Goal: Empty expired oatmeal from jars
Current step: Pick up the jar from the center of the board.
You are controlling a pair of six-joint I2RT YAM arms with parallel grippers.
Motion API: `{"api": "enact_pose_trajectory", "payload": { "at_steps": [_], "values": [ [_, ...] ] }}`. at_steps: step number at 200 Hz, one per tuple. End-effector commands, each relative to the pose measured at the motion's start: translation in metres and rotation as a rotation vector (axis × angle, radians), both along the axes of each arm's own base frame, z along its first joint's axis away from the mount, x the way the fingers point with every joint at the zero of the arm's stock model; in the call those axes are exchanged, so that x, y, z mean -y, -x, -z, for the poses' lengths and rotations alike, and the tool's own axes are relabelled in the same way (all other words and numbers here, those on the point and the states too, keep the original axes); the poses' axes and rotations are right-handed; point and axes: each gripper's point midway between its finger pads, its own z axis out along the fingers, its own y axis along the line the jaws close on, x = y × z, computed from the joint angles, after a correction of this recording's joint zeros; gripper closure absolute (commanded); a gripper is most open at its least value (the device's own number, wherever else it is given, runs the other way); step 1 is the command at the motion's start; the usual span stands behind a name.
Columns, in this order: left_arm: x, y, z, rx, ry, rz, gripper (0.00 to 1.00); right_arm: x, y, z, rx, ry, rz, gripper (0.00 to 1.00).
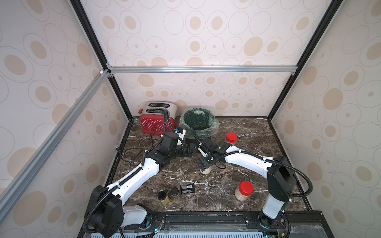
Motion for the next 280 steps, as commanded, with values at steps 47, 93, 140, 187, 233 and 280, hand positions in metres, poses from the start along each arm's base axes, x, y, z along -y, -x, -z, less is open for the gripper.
{"api": "enact_pose_trajectory", "payload": {
  "at_steps": [47, 93, 140, 187, 233, 280],
  "values": [
    [-0.012, -0.001, -0.009, 0.038, -0.051, -0.026, 0.01, -0.003, 0.009, -0.007, -0.012, -0.031, -0.018, 0.28],
    [-0.012, -0.002, -0.015, 0.076, -0.086, -0.007, 0.01, 0.005, 0.018, -0.037, 0.005, -0.088, 0.018, 0.37],
    [0.004, 0.01, -0.017, 0.128, -0.158, 0.076, 0.01, 0.015, 0.031, -0.064, -0.008, -0.199, 0.051, 0.4],
    [0.023, 0.028, -0.02, 0.232, -0.213, 0.171, 0.01, 0.031, 0.038, -0.086, -0.029, -0.327, 0.082, 0.4],
    [0.053, 0.05, -0.03, 0.354, -0.177, 0.327, 0.01, 0.032, 0.042, -0.109, -0.048, -0.454, 0.054, 0.41],
    [0.073, 0.058, -0.034, 0.404, -0.126, 0.402, 0.01, 0.027, 0.039, -0.13, -0.069, -0.541, 0.033, 0.41]
  ]
}}
